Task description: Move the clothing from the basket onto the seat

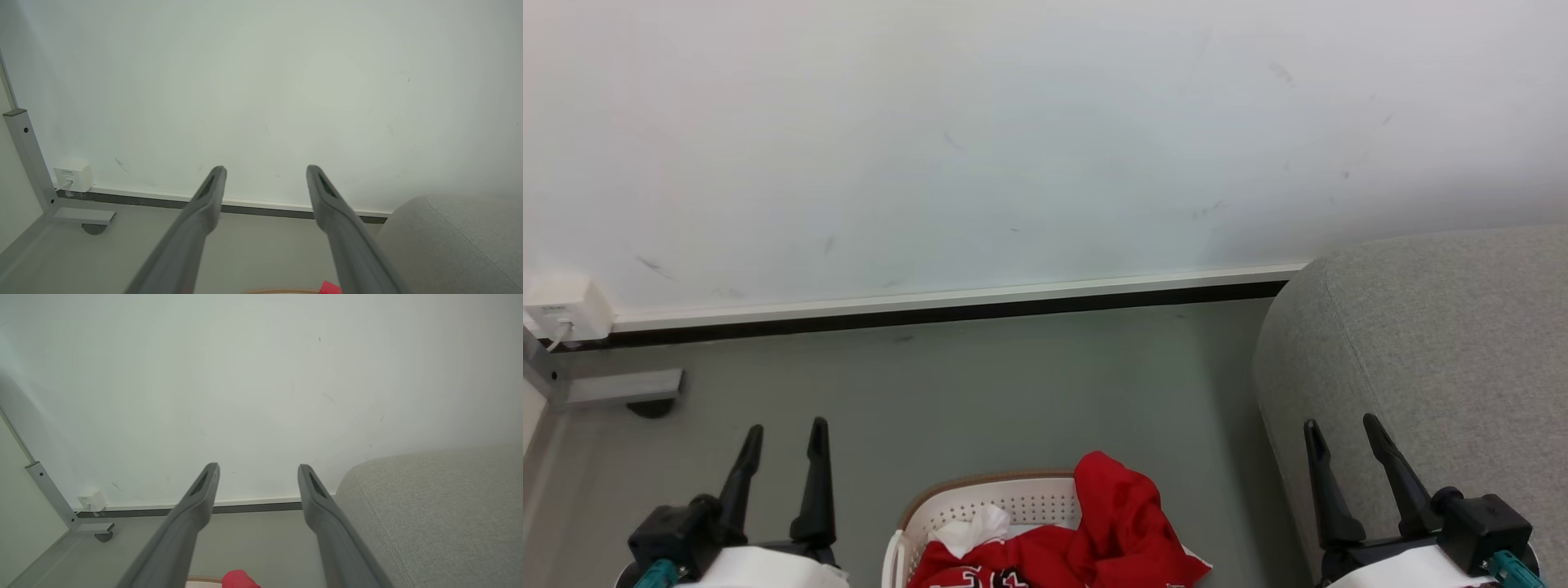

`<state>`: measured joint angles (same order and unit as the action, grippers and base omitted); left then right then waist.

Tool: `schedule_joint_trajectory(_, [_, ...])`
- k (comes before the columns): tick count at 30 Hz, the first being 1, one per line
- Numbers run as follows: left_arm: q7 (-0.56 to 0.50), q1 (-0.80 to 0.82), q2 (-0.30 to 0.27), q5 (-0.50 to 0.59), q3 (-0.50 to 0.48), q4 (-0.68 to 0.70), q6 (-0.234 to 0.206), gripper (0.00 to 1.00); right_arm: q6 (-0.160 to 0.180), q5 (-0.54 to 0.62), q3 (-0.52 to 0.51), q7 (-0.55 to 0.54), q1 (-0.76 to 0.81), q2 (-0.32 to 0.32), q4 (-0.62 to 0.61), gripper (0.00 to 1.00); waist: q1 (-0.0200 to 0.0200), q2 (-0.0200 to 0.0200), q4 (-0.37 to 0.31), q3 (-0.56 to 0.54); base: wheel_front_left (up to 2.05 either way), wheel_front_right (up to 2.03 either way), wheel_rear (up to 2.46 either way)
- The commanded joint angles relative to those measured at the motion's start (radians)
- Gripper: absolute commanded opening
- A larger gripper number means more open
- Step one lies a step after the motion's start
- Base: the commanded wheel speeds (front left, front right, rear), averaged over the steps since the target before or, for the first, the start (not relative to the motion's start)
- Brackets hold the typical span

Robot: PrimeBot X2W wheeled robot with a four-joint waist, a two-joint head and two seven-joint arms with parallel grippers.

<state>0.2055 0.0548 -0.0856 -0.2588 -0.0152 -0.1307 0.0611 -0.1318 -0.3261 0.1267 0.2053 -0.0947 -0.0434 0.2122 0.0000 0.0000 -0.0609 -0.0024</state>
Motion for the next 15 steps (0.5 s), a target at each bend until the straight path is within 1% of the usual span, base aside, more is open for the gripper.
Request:
schedule_joint_trajectory(1, [0.010,0.001,-0.009,0.033,-0.001,0.010,0.000,1.00,0.002,0.028,0.005,0.010,-0.015,-0.009,-0.003,1.00,0.0000,0.0000,-0.001,-0.001,0.00,0.00,0.00])
schedule_joint_trajectory(15, [0.038,-0.001,-0.001,0.133,-0.003,0.022,0.008,1.00,0.002,0.127,0.021,0.035,-0.019,-0.009,-0.008,1.00,0.0000,0.0000,-0.010,-0.001,0.00,0.00,0.00])
